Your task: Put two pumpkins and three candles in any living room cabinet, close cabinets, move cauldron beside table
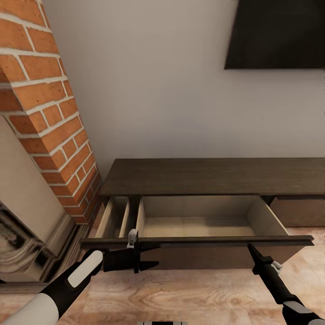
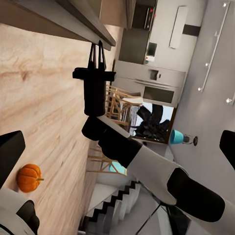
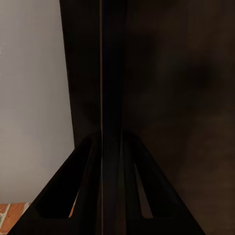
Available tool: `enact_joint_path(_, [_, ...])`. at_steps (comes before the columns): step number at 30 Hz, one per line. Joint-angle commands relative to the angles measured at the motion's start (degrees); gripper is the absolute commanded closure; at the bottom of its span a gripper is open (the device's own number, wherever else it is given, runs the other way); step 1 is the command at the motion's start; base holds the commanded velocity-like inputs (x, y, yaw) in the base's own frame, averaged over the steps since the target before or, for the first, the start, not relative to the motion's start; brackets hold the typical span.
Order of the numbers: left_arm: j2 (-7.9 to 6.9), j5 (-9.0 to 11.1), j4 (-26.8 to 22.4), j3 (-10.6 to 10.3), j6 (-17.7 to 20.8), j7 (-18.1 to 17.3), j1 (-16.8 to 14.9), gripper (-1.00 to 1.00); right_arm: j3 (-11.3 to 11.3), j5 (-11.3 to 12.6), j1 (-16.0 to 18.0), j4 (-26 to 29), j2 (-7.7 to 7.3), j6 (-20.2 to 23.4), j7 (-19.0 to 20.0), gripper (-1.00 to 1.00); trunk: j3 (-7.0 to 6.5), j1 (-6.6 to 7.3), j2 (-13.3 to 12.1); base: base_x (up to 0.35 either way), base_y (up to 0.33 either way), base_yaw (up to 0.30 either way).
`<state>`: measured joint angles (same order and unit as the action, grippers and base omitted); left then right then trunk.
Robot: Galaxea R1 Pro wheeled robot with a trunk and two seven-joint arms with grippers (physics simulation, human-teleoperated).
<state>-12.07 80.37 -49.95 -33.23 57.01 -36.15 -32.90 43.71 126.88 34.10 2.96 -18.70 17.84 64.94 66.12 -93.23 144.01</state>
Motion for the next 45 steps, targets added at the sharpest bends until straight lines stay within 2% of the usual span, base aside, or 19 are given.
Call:
enact_joint_path(1, [-0.05, 0.0, 0.0, -0.2, 0.0, -0.3, -0.1, -1.0, 1.6, 0.5, 0.0, 0.0, -0.02, 0.6, 0.1, 1.0, 0.05, 0.03, 0.0, -0.087, 0.0, 0.0])
enact_joint_path(45, [-0.06, 0.0, 0.0, -0.2, 0.0, -0.3, -0.1, -1.0, 1.6, 0.5, 0.0, 0.0, -0.02, 0.6, 0.2, 1.0, 0.05, 0.03, 0.0, -0.034, 0.0, 0.0])
